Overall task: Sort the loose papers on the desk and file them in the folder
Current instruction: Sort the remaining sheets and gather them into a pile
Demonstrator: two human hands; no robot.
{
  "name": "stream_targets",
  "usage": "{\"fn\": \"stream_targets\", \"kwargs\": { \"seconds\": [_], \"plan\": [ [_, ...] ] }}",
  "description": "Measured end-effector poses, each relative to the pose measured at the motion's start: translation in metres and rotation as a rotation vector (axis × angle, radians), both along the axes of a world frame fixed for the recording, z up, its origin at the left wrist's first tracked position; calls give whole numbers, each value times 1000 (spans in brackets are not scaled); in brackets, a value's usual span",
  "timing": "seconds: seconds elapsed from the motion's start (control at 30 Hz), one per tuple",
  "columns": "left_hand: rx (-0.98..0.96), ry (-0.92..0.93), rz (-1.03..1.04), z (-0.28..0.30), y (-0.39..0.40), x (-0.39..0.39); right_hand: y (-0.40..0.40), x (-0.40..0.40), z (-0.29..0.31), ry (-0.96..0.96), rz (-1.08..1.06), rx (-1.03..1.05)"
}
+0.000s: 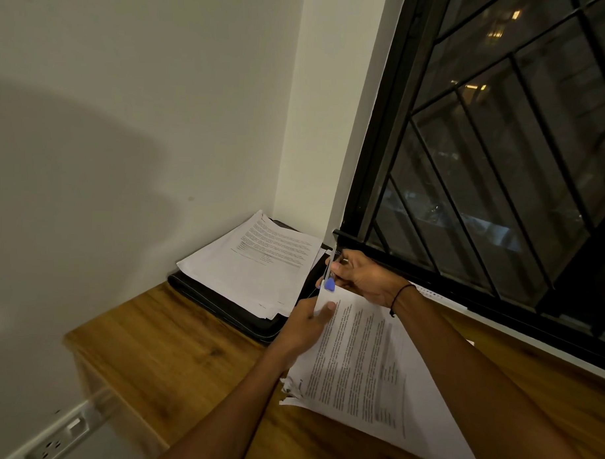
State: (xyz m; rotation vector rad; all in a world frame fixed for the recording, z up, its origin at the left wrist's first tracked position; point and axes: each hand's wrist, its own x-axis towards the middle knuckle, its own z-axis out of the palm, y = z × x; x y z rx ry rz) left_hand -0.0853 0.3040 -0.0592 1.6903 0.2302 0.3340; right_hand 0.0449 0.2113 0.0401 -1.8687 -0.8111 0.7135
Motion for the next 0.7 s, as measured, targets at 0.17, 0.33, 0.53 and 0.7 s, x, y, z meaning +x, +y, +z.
{"fn": "stream_targets", "kwargs": {
  "seconds": [0.17, 0.33, 0.53, 0.7],
  "plan": [
    [67, -50, 88, -1, -3, 7, -2, -4, 1, -34, -18, 35],
    [82, -143, 275, -3, -2, 14, -5, -5, -5, -69, -13, 82],
    [152, -230, 343, -1, -2, 12, 0, -6, -13, -118, -42, 97],
    [129, -227, 372, 0, -1, 9, 7, -3, -14, -119, -28, 102]
  ]
}}
